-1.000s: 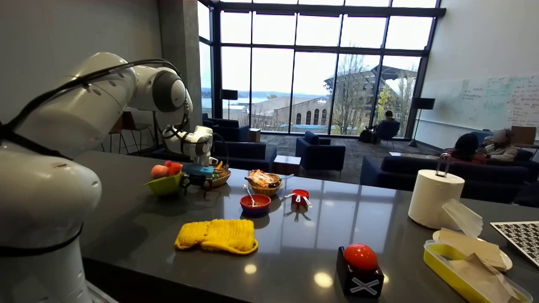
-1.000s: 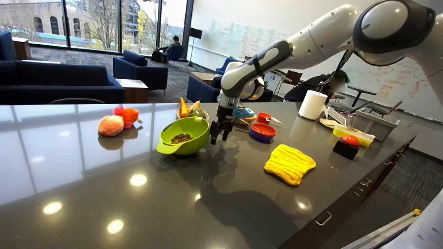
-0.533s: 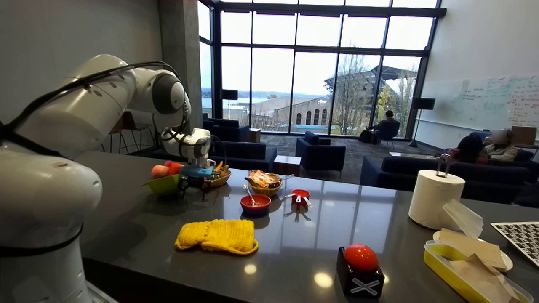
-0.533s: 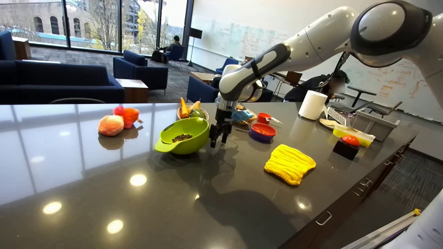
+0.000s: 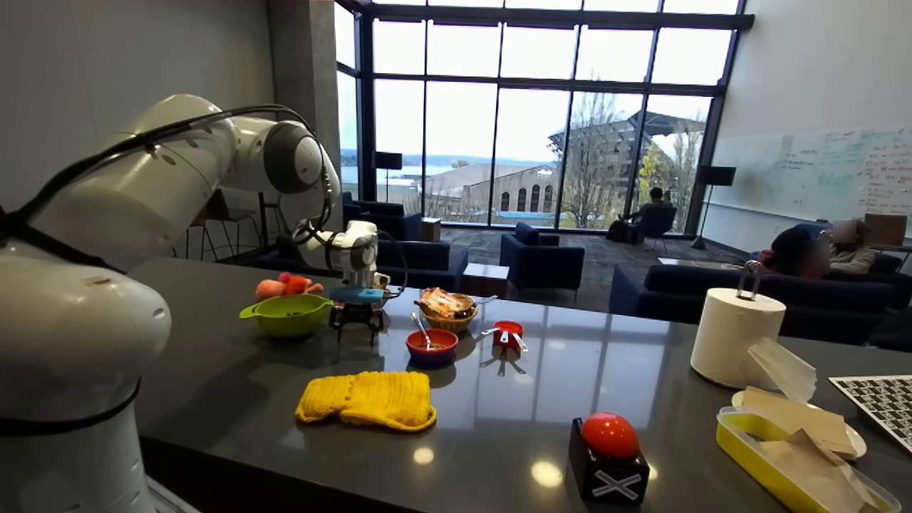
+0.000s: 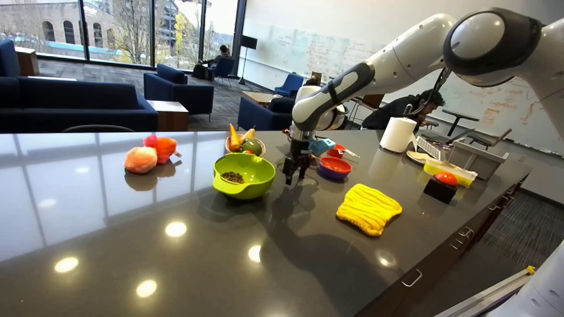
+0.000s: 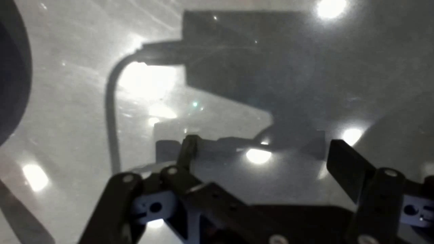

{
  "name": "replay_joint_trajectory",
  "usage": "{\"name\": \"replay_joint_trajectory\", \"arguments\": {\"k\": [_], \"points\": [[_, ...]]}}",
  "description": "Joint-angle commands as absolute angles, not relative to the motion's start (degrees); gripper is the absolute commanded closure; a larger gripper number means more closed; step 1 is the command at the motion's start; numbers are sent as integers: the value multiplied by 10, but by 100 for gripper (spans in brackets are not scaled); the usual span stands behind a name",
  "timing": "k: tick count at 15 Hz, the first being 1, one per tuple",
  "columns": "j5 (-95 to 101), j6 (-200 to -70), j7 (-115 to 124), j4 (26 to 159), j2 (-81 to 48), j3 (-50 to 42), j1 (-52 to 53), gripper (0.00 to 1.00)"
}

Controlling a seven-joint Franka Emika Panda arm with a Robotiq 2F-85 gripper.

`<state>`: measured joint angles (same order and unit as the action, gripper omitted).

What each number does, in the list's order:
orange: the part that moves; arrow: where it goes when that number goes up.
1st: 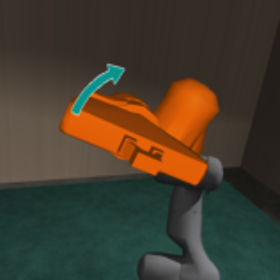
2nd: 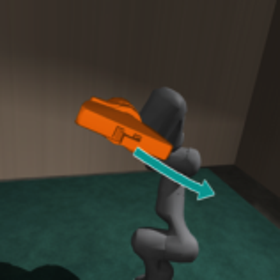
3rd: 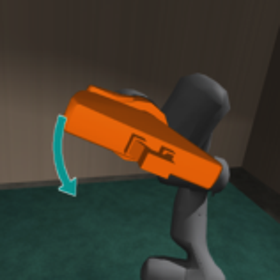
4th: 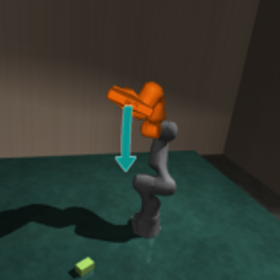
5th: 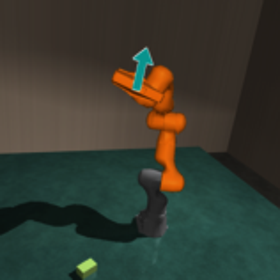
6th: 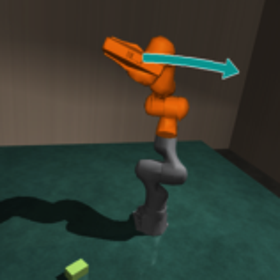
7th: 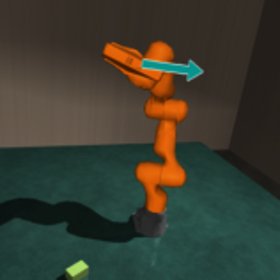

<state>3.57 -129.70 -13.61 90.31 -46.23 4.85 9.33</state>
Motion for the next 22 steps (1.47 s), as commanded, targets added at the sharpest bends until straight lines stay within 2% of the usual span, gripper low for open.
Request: {"name": "replay_joint_trajectory", "arguments": {"k": [1, 7, 16, 22], "points": [[53, -1282, -111, 884, -453, 45, 94, 0], [62, -1240, -86, 834, -435, 41, 112, 0], [62, -1110, -50, 800, -419, 55, 136, 0], [40, -1085, -49, 793, -418, 80, 138, 0]]}}
